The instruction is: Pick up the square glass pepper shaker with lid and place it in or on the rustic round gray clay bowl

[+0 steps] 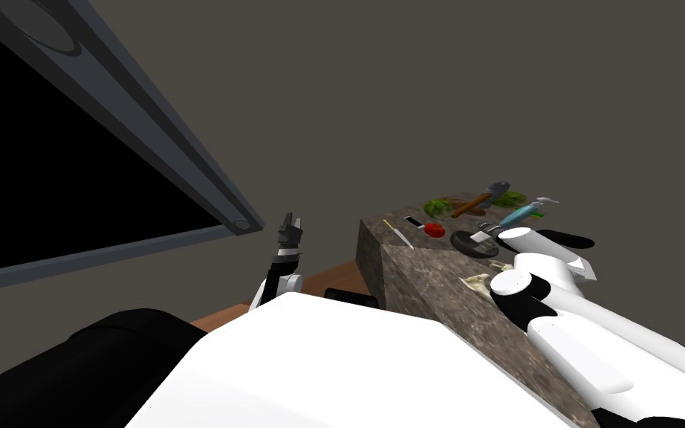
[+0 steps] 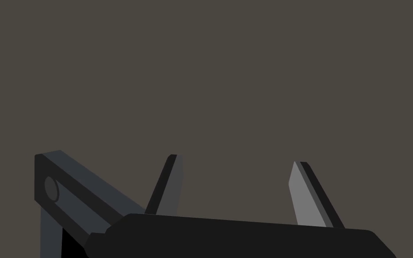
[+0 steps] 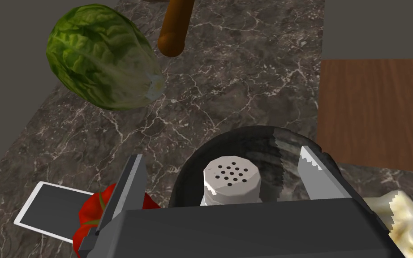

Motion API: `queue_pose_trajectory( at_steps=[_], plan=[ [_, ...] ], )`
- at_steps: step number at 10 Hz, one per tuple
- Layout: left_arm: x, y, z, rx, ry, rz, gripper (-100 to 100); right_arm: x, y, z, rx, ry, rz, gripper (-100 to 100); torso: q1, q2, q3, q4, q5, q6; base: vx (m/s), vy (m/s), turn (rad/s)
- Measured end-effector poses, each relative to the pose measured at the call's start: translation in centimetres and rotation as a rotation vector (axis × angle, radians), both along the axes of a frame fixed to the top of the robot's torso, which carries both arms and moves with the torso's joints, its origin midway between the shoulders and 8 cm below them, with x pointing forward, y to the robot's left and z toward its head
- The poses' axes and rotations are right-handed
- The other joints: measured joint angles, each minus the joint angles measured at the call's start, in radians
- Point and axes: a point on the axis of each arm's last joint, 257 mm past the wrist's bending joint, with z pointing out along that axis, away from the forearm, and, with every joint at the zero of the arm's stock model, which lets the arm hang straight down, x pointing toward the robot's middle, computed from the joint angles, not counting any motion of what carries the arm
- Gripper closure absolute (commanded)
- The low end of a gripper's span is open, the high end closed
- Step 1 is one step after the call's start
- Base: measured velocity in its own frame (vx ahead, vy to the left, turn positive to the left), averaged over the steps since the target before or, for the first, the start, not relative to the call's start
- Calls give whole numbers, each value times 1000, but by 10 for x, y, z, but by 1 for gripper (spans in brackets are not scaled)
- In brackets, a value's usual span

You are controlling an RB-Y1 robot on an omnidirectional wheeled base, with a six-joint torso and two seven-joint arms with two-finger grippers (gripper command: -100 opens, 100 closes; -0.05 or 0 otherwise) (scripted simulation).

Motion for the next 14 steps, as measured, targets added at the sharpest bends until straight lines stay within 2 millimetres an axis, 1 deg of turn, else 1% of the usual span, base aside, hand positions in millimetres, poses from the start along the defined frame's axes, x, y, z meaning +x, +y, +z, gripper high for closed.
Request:
queue_pose_trajectory(
  at_steps=[1,2,3,5,7,10,11,14],
  plan=[
    [0,0,0,0,0,0,0,0,0,0,0,0,0,-100,0,0,0,0,0,0,0,0,0],
    [0,0,0,0,0,0,0,0,0,0,0,0,0,0,0,0,0,0,0,0,0,0,0],
    [0,0,0,0,0,0,0,0,0,0,0,0,0,-100,0,0,0,0,0,0,-7,29,32],
    [0,0,0,0,0,0,0,-1,-9,20,-5,-1,-3,-100,2,0,0,0,1,0,-3,33,24],
    [0,0,0,0,0,0,0,-2,-13,33,-8,0,-5,-100,2,0,0,0,1,0,1,31,23],
    [0,0,0,0,0,0,0,-6,-24,58,-10,0,-11,-100,2,0,0,0,1,0,-1,21,10],
    [0,0,0,0,0,0,0,-6,-24,59,-8,0,-11,0,1,0,0,0,0,0,0,0,0],
    [0,0,0,0,0,0,0,-6,-24,58,-8,0,-11,0,0,0,0,0,0,0,0,0,0]
  ],
)
